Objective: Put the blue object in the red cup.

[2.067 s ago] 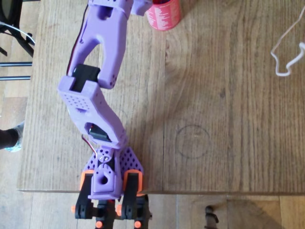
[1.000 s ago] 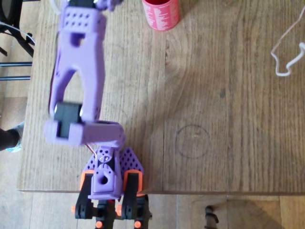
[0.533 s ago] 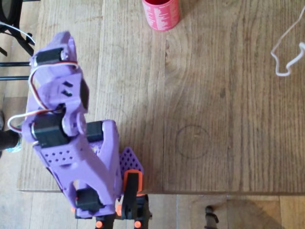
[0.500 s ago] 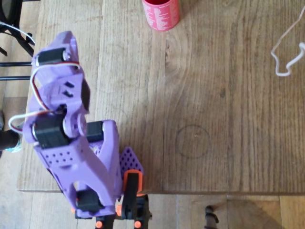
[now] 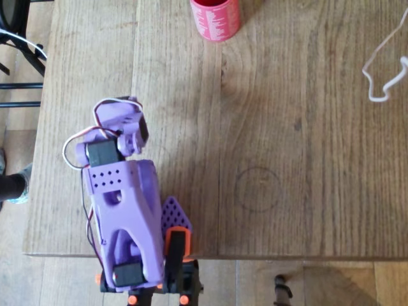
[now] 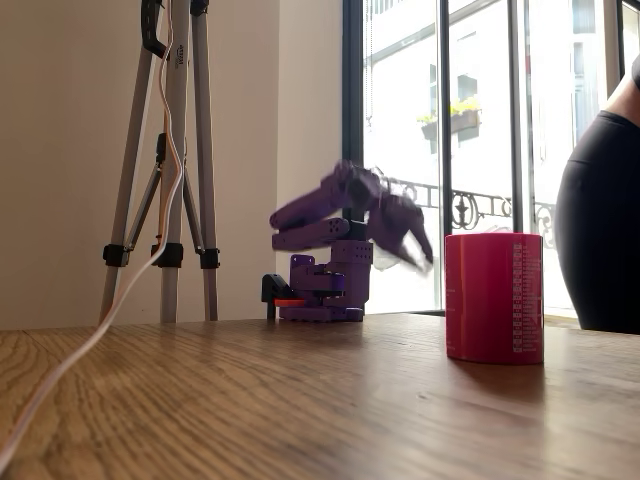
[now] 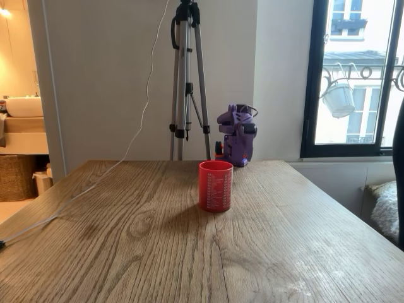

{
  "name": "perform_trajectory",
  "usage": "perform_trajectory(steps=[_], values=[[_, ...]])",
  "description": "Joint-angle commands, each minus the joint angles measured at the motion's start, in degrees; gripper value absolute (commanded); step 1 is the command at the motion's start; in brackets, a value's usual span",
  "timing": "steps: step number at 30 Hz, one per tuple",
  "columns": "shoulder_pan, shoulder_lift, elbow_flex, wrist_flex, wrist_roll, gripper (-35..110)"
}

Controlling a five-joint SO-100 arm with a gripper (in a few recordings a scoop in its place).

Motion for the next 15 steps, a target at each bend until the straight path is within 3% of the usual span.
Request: perform_trajectory(steps=[1, 15], values=[[2.2, 0.53, 2.37, 1.14, 4.31, 1], [4.92, 0.53, 4.31, 0.35, 4.75, 3]])
